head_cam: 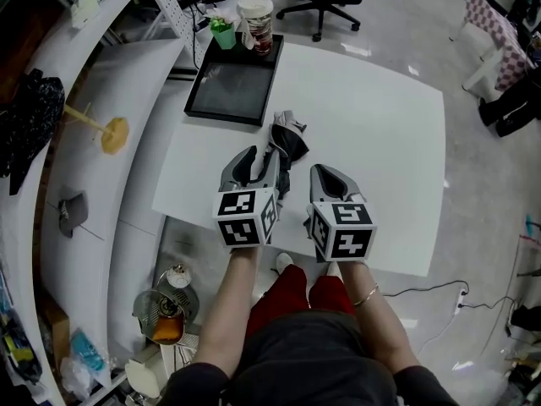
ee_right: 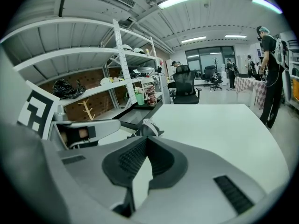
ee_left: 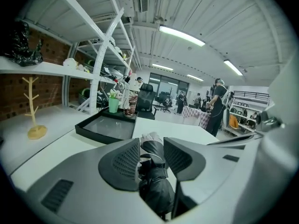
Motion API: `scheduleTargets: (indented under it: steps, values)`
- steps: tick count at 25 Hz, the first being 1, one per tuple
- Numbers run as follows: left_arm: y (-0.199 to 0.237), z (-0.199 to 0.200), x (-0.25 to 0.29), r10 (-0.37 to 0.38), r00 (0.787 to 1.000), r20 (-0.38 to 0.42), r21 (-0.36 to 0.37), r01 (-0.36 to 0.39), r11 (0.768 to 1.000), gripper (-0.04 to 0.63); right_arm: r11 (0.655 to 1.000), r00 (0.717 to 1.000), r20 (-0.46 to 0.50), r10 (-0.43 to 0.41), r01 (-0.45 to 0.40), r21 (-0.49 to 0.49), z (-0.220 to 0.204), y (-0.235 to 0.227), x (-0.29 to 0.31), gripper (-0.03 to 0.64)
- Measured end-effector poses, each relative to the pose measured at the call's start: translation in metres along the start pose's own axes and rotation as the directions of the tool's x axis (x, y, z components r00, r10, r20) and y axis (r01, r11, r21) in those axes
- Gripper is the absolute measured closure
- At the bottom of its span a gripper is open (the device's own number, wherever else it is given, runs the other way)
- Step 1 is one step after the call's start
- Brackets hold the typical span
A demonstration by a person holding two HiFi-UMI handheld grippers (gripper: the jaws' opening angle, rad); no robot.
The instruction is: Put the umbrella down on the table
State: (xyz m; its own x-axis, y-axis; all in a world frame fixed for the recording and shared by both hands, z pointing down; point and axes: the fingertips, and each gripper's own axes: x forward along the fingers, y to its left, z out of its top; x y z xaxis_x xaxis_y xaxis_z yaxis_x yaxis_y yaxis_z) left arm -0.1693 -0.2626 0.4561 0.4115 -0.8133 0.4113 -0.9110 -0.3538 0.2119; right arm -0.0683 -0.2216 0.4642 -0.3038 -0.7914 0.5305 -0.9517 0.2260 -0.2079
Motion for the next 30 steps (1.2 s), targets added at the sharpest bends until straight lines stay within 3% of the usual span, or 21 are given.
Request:
scheduleTargets:
  steps: [10,20,30]
  values:
    - [-0.002,0.022,-0.051,0.056,0.990,0.133,-0.048,-0.050,0.998,0.551,0.998,0.997,0.040,0.063,-0.062,-0.020,0.009,0.014,-0.020,0.598]
    - [-0.018,0.028,-0.098,0.098,0.971,0.216,-0.084,-0.081,0.993,0.583,0.987,0.985,0.075,0.156,-0.152,-0.058,0.017,0.022,-0.048,0.598]
    - [-0.047,0.029,-0.135,0.148,0.957,0.250,-0.032,-0.144,0.989,0.583,0.969,0.962,0.132,0.239,-0.227,-0.098,0.030,0.019,-0.080,0.598]
